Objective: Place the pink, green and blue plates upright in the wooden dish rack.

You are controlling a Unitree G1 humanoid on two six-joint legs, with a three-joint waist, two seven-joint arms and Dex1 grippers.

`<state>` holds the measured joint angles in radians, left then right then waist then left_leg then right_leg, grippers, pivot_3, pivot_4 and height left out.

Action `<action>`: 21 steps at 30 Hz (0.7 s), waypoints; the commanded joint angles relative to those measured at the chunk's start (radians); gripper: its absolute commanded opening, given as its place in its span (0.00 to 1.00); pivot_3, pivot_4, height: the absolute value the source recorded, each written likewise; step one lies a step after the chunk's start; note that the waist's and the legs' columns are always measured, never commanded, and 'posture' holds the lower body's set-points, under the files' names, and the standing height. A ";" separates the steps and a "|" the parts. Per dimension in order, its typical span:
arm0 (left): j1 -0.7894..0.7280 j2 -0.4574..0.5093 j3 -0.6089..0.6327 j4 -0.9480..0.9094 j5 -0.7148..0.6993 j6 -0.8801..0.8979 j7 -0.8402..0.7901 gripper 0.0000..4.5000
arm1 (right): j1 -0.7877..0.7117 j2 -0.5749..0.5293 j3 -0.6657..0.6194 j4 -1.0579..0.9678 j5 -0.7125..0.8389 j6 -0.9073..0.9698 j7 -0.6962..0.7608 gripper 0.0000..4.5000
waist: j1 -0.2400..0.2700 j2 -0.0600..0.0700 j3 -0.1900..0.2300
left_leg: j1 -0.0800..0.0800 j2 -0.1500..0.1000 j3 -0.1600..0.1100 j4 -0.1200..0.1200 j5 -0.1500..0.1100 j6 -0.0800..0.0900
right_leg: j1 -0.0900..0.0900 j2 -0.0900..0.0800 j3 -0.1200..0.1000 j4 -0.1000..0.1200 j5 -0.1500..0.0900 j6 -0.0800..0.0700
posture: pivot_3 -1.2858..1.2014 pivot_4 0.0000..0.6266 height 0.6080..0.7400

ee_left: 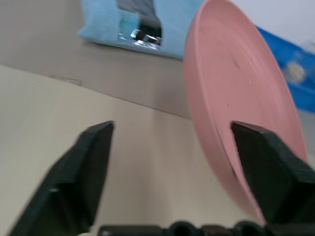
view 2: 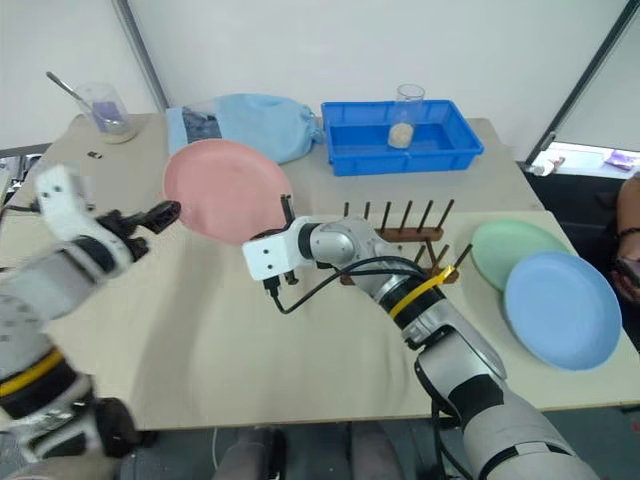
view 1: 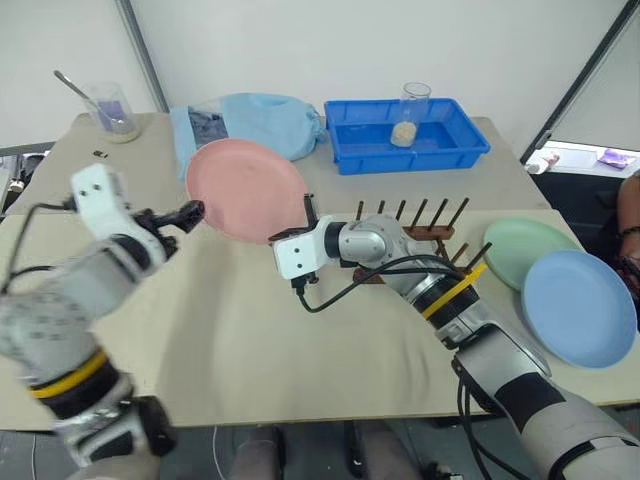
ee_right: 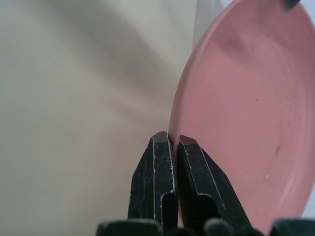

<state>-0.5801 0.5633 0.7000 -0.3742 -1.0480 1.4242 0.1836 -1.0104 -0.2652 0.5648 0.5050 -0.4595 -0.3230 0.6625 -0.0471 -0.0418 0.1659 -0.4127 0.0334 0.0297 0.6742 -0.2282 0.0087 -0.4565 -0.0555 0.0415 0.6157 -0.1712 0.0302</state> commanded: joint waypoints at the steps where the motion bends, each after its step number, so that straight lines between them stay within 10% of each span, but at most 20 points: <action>1: -0.022 0.171 0.017 0.023 -0.097 -0.039 -0.263 0.99 | -0.046 0.023 -0.065 -0.004 0.038 -0.034 -0.048 0.00 | -0.001 0.000 0.000 | 0.000 0.000 0.000 0.000 0.000 0.000 | 0.000 0.000 0.000 0.000 0.000 0.000 | 0.52 0.24 1.00; 9: 0.170 0.384 -0.089 -0.029 -0.024 -0.325 -0.813 0.99 | -0.021 0.025 -0.317 -0.182 0.355 0.169 0.050 0.00 | 0.014 0.000 0.000 | 0.000 0.000 0.000 -0.005 0.002 -0.003 | 0.000 -0.001 -0.002 -0.002 -0.001 -0.002 | 0.52 0.24 1.00; 21: 0.032 0.241 -0.665 -0.077 0.335 -0.815 -1.128 0.99 | 0.242 -0.346 -0.840 -0.840 1.092 1.078 0.134 0.00 | 0.044 0.001 0.001 | -0.002 0.000 0.003 -0.006 0.002 -0.003 | 0.000 -0.002 -0.002 -0.005 -0.002 -0.002 | 0.52 0.24 1.00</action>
<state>-0.5145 0.8198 0.0577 -0.4247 -0.7246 0.6613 -0.9206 -0.7673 -0.5798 -0.1681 -0.2384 0.5040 0.6281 0.8226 -0.0027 -0.0411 0.1669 -0.4147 0.0337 0.0327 0.6684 -0.2263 0.0060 -0.4569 -0.0567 0.0394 0.6108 -0.1728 0.0283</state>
